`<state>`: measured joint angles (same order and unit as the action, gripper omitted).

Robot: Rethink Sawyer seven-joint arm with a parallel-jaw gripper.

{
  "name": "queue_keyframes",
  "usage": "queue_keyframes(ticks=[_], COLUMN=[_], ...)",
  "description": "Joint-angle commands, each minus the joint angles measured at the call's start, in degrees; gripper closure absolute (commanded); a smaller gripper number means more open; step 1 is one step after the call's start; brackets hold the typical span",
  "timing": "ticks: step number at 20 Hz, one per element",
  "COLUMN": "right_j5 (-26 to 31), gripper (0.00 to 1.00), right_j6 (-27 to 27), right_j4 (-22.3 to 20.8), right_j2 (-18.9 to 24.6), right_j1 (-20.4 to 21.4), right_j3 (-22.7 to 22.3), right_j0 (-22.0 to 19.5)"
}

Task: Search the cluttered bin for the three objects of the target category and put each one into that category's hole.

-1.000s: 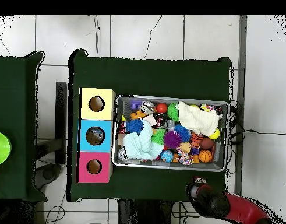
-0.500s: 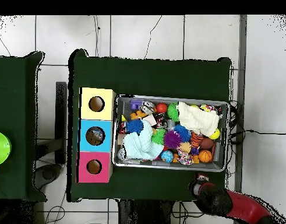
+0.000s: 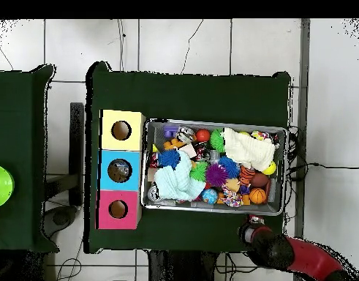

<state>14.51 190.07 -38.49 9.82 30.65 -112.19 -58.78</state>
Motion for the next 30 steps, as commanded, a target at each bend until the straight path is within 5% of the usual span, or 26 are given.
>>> queue_keyframes(ticks=[1, 5, 8, 19, 21, 23, 30], right_j5=[8.6, 14.2, 17.1, 17.1, 14.0, 10.4, 6.6], gripper=[0.0, 0.0, 0.0, 0.0, 0.0, 0.0, 0.0], right_j6=[-8.6, -8.4, -10.7, -13.4, -13.2, -12.0, -5.6], right_j4=[8.5, 15.2, 16.6, 12.8, 9.2, 5.5, 2.7], right_j2=[10.9, 13.9, 14.1, 13.6, 12.5, 11.0, 8.5], right_j1=[10.7, 18.0, 20.1, 21.4, 21.7, 21.9, 21.2], right_j3=[-9.4, -15.1, -15.2, -11.5, -10.1, -8.7, -6.2], right_j0=[-1.5, -1.7, -2.0, -1.9, -0.7, 1.1, 6.2])
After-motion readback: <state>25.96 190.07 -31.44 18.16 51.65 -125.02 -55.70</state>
